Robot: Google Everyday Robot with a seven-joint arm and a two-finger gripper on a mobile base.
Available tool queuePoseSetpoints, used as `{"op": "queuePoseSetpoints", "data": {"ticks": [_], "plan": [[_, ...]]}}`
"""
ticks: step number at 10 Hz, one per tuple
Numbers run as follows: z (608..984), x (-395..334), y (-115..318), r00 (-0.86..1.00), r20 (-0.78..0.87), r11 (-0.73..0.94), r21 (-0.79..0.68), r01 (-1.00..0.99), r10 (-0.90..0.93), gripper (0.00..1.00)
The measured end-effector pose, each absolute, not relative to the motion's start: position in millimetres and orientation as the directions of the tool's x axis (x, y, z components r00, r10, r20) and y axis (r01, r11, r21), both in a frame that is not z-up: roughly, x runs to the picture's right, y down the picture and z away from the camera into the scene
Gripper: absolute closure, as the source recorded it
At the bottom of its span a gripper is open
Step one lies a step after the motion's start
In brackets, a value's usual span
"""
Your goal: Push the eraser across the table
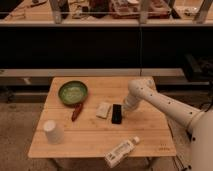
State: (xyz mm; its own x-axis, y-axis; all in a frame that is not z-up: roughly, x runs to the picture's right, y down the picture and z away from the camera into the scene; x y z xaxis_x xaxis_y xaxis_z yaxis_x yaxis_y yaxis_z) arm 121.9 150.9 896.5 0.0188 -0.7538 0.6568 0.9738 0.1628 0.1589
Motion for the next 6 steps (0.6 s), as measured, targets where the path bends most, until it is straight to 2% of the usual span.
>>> {"op": "queuePoseSetpoints", "data": {"ticks": [6], "plan": [[902.4, 77.1, 149.0, -0.084, 0.652, 0.089, 0.228, 0.970, -0.754, 1.00]]}}
